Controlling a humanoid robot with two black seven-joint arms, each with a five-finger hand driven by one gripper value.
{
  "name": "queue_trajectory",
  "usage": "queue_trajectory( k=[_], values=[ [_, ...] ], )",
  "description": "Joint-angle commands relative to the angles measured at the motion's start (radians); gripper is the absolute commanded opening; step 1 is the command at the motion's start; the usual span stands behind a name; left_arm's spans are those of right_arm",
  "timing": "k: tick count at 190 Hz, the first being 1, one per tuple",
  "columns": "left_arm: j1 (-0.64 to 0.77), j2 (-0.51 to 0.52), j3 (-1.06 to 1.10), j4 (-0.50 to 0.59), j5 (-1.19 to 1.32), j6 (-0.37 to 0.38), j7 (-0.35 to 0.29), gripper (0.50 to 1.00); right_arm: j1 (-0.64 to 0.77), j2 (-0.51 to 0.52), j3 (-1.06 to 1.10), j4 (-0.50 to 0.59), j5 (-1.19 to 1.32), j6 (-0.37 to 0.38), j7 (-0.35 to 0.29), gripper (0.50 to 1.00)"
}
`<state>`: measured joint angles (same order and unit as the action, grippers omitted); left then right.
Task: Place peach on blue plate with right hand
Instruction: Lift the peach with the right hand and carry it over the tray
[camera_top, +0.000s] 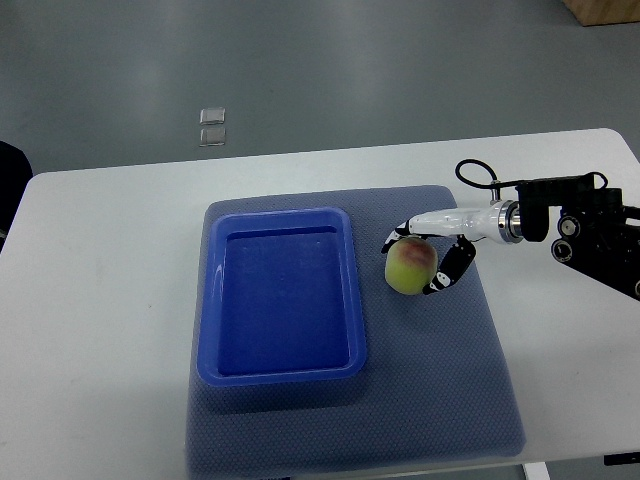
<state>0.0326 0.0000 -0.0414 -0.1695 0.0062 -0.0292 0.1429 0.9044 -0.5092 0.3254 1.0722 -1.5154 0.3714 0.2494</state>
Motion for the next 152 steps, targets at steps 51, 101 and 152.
queue_trajectory(
  k=[51, 101, 152],
  values=[
    [0.001, 0.000, 0.000, -0.004, 0.000, -0.001, 0.000, 1.000, 0.194, -0.008, 0.017, 0.006, 0.021, 0.129, 0.054, 0.650],
    [0.001, 0.000, 0.000, -0.004, -0.002, -0.001, 0.000, 1.000, 0.373, 0.089, 0.017, 0.011, 0.063, 0.239, 0.051, 0.650],
    [0.003, 0.000, 0.000, 0.004, 0.000, -0.001, 0.001, 1.000, 0.467, 0.290, -0.017, -0.057, 0.052, 0.239, 0.041, 0.656]
  ],
)
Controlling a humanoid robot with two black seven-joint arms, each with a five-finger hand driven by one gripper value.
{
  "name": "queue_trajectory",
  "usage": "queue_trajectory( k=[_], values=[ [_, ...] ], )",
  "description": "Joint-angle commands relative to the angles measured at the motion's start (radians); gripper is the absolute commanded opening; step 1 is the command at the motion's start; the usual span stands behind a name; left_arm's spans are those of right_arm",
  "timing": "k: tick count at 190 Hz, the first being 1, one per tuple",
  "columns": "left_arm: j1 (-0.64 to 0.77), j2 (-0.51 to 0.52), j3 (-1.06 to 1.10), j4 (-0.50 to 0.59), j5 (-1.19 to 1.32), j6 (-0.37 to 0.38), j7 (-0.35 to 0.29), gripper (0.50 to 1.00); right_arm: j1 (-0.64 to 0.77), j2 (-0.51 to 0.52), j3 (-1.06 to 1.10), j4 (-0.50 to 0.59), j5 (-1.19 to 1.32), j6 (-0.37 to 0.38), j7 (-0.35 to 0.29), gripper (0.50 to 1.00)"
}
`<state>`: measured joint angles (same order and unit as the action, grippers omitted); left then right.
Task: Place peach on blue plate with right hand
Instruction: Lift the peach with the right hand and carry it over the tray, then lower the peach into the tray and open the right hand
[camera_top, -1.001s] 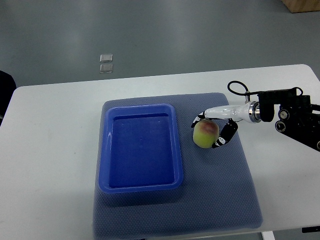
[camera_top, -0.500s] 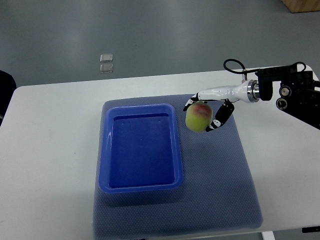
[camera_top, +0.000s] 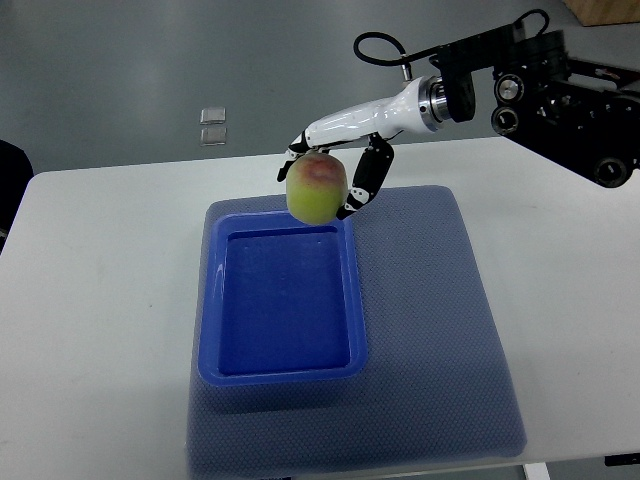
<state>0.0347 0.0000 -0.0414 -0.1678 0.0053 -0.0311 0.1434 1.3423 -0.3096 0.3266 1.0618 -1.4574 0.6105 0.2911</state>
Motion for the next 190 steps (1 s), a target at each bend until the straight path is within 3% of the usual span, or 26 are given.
queue_trajectory(
  k=[1, 47, 54, 115, 190],
  values=[
    [0.001, 0.000, 0.000, 0.002, 0.001, 0.000, 0.001, 1.000, 0.029, 0.090, -0.018, -0.046, -0.006, 0.000, -0.001, 0.656],
    [0.013, 0.000, 0.000, 0.008, -0.001, 0.002, 0.001, 1.000, 0.006, 0.236, -0.075, -0.143, -0.014, -0.026, -0.001, 0.670],
    [0.014, 0.000, 0.000, 0.011, -0.001, 0.004, 0.001, 1.000, -0.040, 0.268, -0.103, -0.161, -0.024, -0.058, -0.001, 0.674],
    [0.024, 0.000, 0.000, 0.008, -0.001, 0.004, 0.001, 1.000, -0.124, 0.270, -0.113, -0.200, -0.032, -0.084, -0.007, 0.721],
    [0.024, 0.000, 0.000, 0.007, -0.001, 0.004, 0.001, 1.000, -0.206, 0.279, -0.121, -0.230, -0.044, -0.123, -0.053, 0.842]
  ],
)
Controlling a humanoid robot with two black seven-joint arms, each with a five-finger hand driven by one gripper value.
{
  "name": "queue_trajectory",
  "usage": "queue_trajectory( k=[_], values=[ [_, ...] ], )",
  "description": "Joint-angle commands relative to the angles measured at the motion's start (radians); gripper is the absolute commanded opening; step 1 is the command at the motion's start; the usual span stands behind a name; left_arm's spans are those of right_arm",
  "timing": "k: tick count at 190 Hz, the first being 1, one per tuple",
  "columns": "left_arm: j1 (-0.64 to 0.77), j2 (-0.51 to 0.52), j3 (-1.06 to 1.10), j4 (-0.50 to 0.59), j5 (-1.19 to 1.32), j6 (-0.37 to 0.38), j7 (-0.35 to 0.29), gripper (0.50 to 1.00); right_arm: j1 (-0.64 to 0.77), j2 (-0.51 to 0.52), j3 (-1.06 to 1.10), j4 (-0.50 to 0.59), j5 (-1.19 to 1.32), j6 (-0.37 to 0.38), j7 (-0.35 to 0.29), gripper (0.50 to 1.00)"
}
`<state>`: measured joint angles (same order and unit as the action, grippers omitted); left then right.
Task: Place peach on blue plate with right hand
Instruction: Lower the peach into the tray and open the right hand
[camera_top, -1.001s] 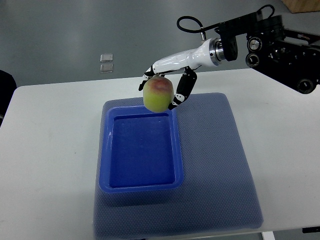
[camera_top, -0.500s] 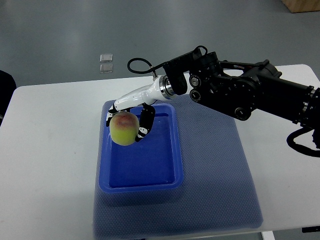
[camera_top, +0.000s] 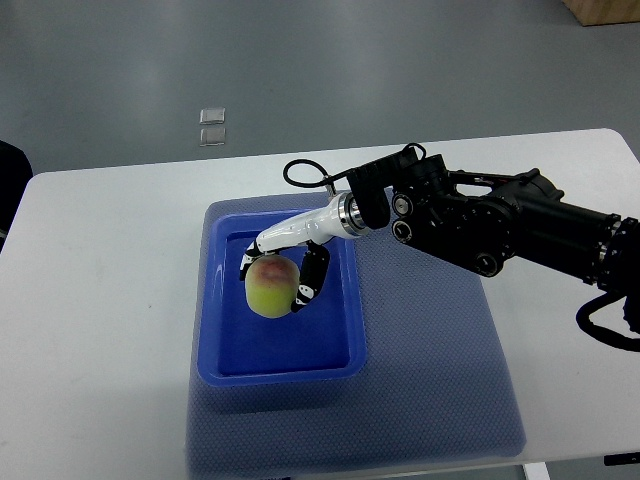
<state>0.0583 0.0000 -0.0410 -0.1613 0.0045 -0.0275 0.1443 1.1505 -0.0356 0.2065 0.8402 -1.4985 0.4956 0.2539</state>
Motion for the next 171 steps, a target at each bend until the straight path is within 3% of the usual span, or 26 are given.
queue_trajectory(
  k=[1, 30, 40, 52, 96, 124, 171],
  values=[
    [0.000, 0.000, 0.000, 0.000, 0.000, 0.000, 0.000, 1.000, -0.015, 0.005, -0.001, -0.009, -0.003, -0.008, -0.016, 0.844],
    [-0.002, 0.000, 0.000, -0.004, 0.000, 0.000, 0.000, 1.000, -0.026, 0.005, -0.001, -0.010, -0.003, -0.011, -0.018, 0.864],
    [-0.002, 0.000, 0.000, -0.006, 0.000, 0.000, 0.000, 1.000, -0.028, 0.005, 0.001, -0.010, -0.002, -0.018, -0.018, 0.913],
    [-0.002, 0.000, 0.000, -0.006, 0.000, 0.000, 0.000, 1.000, -0.028, 0.000, 0.004, -0.009, -0.002, -0.023, -0.018, 0.928],
    [-0.005, 0.000, 0.000, -0.007, 0.000, 0.000, 0.000, 1.000, -0.017, -0.050, 0.025, 0.000, 0.034, 0.001, -0.016, 0.930],
    [-0.005, 0.000, 0.000, -0.004, 0.000, 0.000, 0.000, 1.000, -0.009, -0.075, 0.100, 0.002, 0.175, 0.113, -0.018, 0.930],
    [-0.009, 0.000, 0.000, -0.007, 0.002, 0.000, 0.000, 1.000, -0.044, -0.127, 0.238, 0.000, 0.388, 0.115, -0.019, 0.930]
  ],
)
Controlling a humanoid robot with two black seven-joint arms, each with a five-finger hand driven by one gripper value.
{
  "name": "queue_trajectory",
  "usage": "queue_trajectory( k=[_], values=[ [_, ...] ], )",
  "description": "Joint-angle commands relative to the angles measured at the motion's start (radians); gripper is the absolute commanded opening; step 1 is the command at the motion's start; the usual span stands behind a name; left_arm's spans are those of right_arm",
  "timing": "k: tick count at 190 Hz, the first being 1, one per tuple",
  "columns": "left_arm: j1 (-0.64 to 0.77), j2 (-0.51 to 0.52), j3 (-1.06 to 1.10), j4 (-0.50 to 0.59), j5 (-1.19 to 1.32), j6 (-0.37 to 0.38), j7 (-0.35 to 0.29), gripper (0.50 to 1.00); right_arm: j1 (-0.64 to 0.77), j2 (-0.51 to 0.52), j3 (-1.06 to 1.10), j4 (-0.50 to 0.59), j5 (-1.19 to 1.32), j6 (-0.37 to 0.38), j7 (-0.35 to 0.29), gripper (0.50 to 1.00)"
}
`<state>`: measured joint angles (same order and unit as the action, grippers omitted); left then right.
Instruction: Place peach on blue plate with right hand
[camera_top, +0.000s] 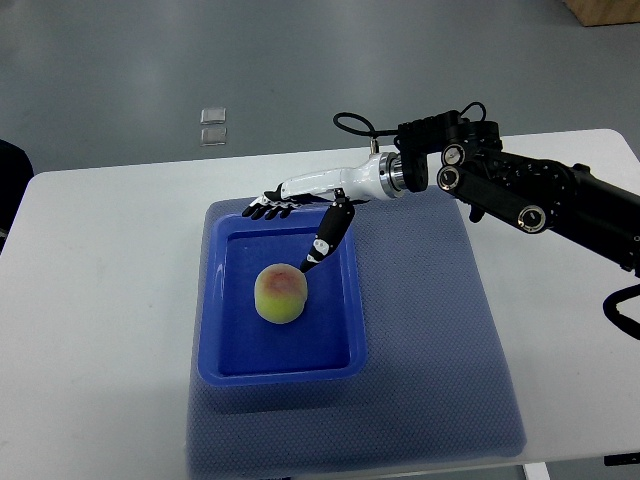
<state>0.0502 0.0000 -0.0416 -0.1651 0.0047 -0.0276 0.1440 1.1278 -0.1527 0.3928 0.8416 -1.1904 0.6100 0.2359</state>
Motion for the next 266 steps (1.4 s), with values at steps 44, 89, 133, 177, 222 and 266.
queue_trajectory(
  k=[44, 89, 133, 177, 222, 266],
  values=[
    [0.000, 0.000, 0.002, -0.008, 0.001, -0.002, 0.000, 1.000, -0.131, -0.054, 0.182, -0.012, 0.236, 0.001, -0.037, 0.930],
    [-0.001, 0.000, 0.003, -0.008, 0.001, -0.003, 0.000, 1.000, -0.315, -0.113, 0.314, -0.021, 0.640, -0.016, -0.112, 0.930],
    [-0.003, 0.000, 0.005, -0.011, 0.003, -0.003, 0.000, 1.000, -0.384, -0.105, 0.314, -0.113, 0.884, -0.056, -0.112, 0.930],
    [-0.003, 0.000, 0.003, -0.010, 0.001, -0.003, 0.000, 1.000, -0.404, -0.090, 0.313, -0.183, 1.086, -0.055, -0.113, 0.930],
    [-0.003, 0.000, 0.003, -0.010, 0.001, -0.003, 0.000, 1.000, -0.398, -0.024, 0.317, -0.285, 1.088, -0.056, -0.109, 0.930],
    [-0.003, 0.000, 0.003, -0.020, 0.001, -0.005, -0.001, 1.000, -0.405, -0.016, 0.298, -0.288, 1.086, -0.052, -0.102, 0.930]
  ],
)
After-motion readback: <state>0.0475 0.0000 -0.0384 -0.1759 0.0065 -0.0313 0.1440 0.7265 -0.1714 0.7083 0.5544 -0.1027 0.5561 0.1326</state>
